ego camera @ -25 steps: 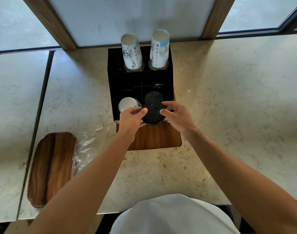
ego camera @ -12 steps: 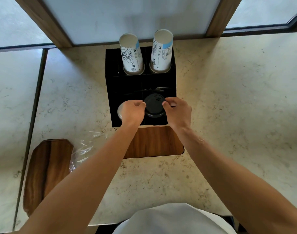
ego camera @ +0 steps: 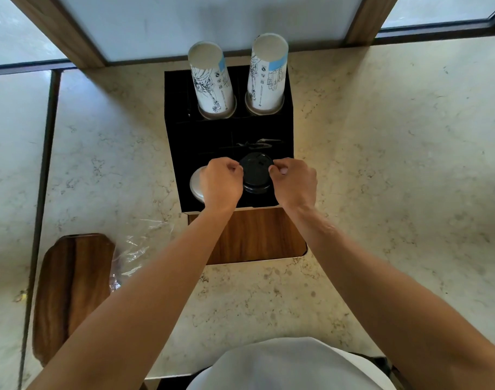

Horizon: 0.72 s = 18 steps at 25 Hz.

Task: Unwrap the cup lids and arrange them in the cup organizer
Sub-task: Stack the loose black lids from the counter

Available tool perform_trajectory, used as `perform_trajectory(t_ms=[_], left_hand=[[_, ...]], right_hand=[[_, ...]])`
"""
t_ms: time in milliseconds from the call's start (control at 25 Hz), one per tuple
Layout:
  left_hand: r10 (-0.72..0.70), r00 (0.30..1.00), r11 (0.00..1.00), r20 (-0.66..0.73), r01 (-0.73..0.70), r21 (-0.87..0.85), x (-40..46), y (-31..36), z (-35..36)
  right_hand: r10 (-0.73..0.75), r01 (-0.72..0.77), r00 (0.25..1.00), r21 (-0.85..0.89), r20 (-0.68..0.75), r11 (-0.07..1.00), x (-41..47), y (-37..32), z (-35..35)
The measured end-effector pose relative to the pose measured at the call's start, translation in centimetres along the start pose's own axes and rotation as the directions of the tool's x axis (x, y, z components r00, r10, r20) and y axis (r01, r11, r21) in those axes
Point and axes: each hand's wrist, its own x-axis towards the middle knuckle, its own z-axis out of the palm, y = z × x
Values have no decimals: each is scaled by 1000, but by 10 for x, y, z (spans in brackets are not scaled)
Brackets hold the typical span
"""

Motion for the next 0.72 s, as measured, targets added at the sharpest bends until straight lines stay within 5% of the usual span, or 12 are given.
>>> perform_trajectory(t_ms=[200, 720], left_hand=[[110, 994, 992, -19, -108, 66, -1, 1, 1], [87, 996, 996, -21, -88, -31, -8, -4, -7]], right_hand=[[-49, 51, 999, -118, 20, 992, 3, -1, -1], [-37, 44, 997, -102, 70, 994, -4, -5, -13]])
